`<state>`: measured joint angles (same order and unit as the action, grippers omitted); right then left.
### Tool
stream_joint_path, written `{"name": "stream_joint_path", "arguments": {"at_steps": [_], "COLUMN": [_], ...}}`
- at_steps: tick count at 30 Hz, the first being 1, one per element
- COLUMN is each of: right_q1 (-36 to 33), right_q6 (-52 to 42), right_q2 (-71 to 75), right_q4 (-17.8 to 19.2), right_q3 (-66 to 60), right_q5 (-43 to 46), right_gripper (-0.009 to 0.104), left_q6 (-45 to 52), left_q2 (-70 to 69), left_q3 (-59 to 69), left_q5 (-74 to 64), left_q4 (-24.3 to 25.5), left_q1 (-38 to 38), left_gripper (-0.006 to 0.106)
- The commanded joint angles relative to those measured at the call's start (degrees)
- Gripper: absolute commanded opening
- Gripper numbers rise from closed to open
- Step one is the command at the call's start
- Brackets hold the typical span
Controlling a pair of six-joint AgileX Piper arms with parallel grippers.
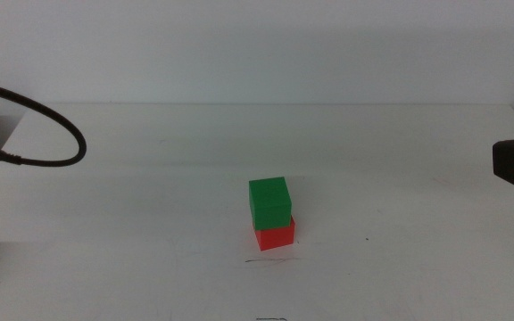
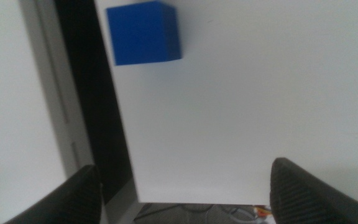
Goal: Stack red cubes first, then green, then blue cubes in a specific spot.
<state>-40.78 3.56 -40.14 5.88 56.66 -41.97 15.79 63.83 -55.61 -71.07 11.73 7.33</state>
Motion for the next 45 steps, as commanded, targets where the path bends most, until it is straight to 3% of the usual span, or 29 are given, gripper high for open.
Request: {"name": "stream_joint_path", "arguments": {"at_steps": [1,4,12,16,45], "right_q1": [0.43,0.43,0.43,0.43,0.43], "right_q6": [-0.65,-0.65,-0.65,-0.65,-0.65], "right_q2": [0.03,0.03,0.03,0.03,0.03], "right_q4": [1.07,1.07,1.07,1.07,1.07], "right_q3": [1.34,1.34,1.34,1.34,1.34], "right_q5": [3.96,3.96,3.96,3.96,3.96], "right_gripper": [0.086,0.086,0.086,0.086,0.086], "left_q6": [-2.28,-1.85,11.69,17.46,18.34], "left_q2": [0.48,2.24,10.06,14.41,34.86], "left_q3": [-1.75,-1.75,-1.75,-1.75,-8.34], "left_q5": [1.52,3.63,7.76,12.17,19.50], "left_q4": [3.07,1.84,-10.65,-14.27,-15.35], "left_q1": [0.19,2.75,16.65,18.76,18.76], "left_gripper": [0.092,0.092,0.092,0.092,0.092]}}
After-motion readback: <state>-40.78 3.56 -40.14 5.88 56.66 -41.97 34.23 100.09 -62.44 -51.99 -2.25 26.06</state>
